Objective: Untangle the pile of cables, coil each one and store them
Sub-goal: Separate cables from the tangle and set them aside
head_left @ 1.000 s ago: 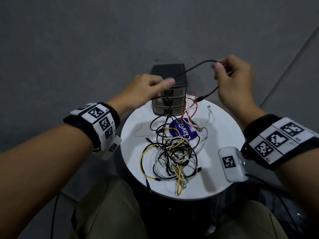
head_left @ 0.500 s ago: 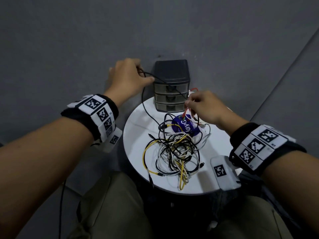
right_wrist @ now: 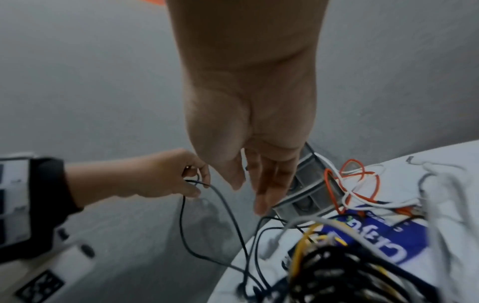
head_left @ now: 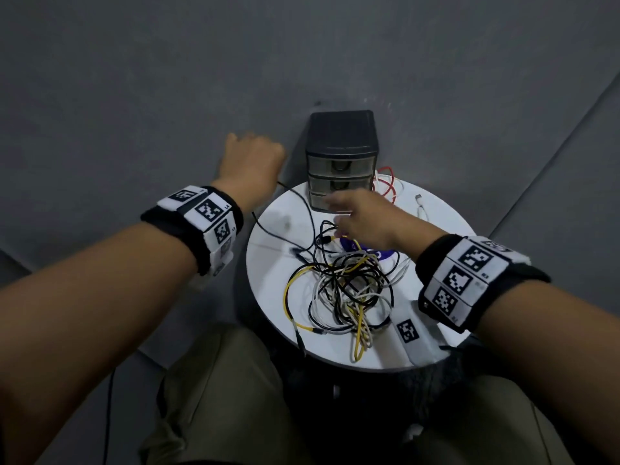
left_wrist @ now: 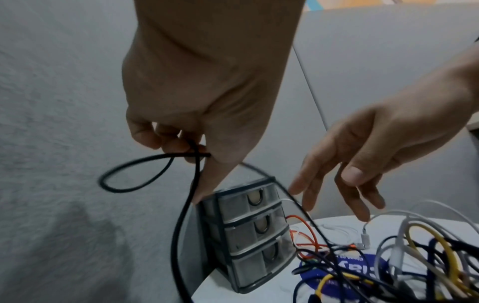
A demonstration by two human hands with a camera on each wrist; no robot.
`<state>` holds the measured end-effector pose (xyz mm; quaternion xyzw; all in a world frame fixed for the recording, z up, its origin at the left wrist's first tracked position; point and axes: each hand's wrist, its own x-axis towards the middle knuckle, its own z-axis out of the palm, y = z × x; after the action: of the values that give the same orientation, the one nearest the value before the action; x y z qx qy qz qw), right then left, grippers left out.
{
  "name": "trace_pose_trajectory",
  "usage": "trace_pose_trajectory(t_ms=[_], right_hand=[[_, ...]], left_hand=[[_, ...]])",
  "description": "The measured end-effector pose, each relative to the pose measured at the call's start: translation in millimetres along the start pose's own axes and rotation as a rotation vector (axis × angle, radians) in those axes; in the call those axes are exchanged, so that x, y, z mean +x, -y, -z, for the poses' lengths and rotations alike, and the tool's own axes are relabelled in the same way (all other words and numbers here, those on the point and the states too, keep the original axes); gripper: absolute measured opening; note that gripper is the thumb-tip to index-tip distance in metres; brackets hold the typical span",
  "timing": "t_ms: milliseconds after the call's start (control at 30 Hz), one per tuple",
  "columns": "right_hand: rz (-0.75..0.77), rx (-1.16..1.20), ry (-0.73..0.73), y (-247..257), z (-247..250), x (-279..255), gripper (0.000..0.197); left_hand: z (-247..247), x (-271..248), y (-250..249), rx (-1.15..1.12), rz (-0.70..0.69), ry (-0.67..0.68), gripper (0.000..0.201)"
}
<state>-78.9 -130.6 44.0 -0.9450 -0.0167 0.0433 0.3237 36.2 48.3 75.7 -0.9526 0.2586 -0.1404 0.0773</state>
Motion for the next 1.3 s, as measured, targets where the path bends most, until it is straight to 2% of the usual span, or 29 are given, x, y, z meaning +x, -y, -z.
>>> trace_pose_trajectory(t_ms=[100,200,333,433,567,633,700,800,967,1067,1167,1300], right_hand=[[-0.021,-0.126,-0.031,-10,-1,-8,0.05],[-0.029,-0.125,-0.098,-22,-2,-16,0.038],[0.008,-0.155,-0.046,-33,0,-30,0.02],[-0.003,-0.155,0.015,-37,5,-41,0.012],[-0.128,-0.113,0.028,-50,11,-53,0.019],[-0.216,-0.13,0.116,-56,14,-58,0.02],[-0.295,-0.205,0.291,-62,14,-62,0.023],[-0.369,-0.269,0.515,-70,8,-65,0.021],[-0.241,-0.305,0.521,-91,-1,-65,0.016],[-0.184,-0.316,0.467,-99,-5,-66,0.019],[-0.115,-0.37,0.427,-103,-10,-71,0.023],[-0.034,-0.455,0.447,-107,-25,-74,0.019]], left_hand=[[-4,-3,-6,0.089,-0.027,0.132,0.023],[-14,-6,-11,0.157,-0.04,0.257,0.036],[-26,-8,-20,0.142,-0.143,0.343,0.049],[-33,-10,-30,0.024,-0.214,0.37,0.051],[-38,-14,-45,-0.276,-0.322,0.268,0.03],[-38,-18,-54,-0.461,-0.429,0.224,0.016],[-37,-24,-63,-0.586,-0.517,0.225,0.006],[-34,-32,-78,-0.681,-0.589,0.269,0.012],[-43,-40,-92,-0.643,-0.577,0.623,0.048],[-50,-46,-98,-0.706,-0.586,0.686,0.067],[-54,-51,-103,-0.678,-0.603,0.783,0.084],[-57,-53,-109,-0.542,-0.558,0.868,0.066]])
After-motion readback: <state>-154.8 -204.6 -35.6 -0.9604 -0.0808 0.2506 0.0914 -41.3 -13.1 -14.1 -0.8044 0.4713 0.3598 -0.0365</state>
